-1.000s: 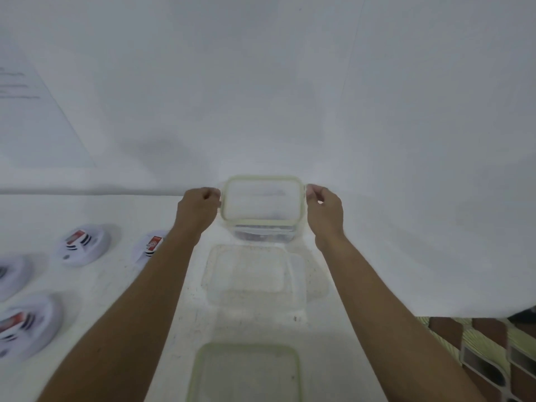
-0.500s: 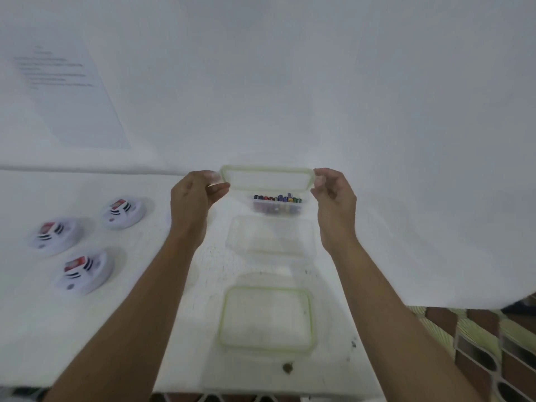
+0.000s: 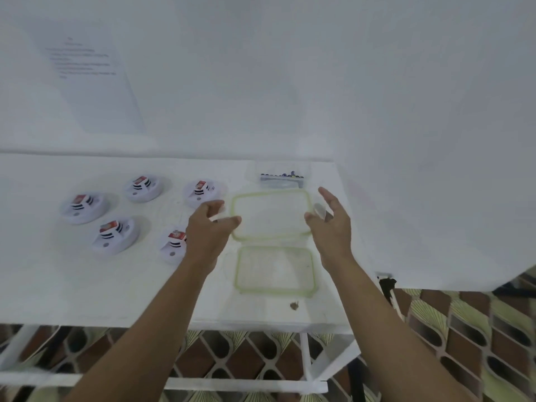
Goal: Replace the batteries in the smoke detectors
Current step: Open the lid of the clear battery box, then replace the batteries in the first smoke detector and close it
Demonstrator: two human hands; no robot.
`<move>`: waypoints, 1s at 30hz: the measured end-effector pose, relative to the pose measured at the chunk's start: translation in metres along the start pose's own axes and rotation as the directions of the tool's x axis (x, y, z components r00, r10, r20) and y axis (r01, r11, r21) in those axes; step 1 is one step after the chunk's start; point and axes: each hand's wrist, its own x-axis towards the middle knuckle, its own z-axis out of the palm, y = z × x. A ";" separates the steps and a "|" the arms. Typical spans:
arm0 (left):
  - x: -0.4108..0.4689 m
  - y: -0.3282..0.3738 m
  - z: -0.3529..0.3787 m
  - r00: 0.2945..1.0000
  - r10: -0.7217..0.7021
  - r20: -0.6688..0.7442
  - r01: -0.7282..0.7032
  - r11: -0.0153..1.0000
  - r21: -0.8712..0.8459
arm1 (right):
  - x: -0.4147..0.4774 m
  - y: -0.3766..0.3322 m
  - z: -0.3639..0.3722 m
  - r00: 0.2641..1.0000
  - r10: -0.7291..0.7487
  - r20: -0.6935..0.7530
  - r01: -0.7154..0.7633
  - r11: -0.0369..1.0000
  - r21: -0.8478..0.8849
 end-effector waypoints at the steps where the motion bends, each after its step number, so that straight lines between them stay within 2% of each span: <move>1: -0.005 -0.004 -0.002 1.000 0.011 -0.014 -0.011 1.000 0.026 | -0.005 0.004 -0.002 1.000 0.009 0.021 -0.008 0.999 -0.048; 4: -0.019 -0.013 -0.008 0.999 0.034 -0.024 -0.030 0.989 0.148 | -0.019 0.012 -0.010 0.998 0.015 0.067 0.000 0.975 -0.222; 9: -0.035 -0.027 -0.010 0.989 0.132 0.060 -0.145 0.906 0.397 | -0.037 0.026 -0.018 0.991 -0.024 0.132 0.085 0.874 -0.478; 13: -0.041 -0.038 -0.006 0.985 0.134 0.113 -0.171 0.876 0.451 | -0.040 0.038 -0.020 0.990 -0.006 0.140 0.092 0.783 -0.615; 16: -0.043 -0.043 -0.003 0.987 0.102 0.125 -0.149 0.869 0.473 | -0.039 0.043 -0.023 0.991 0.004 0.131 0.096 0.662 -0.744; 24: -0.047 -0.051 0.000 0.985 0.081 0.151 -0.146 0.854 0.499 | -0.043 0.050 -0.026 0.989 0.023 0.144 0.096 0.638 -0.764; 30: -0.049 -0.055 -0.001 0.989 0.055 0.136 -0.117 0.858 0.501 | -0.046 0.049 -0.021 0.981 0.018 0.191 0.152 0.538 -0.829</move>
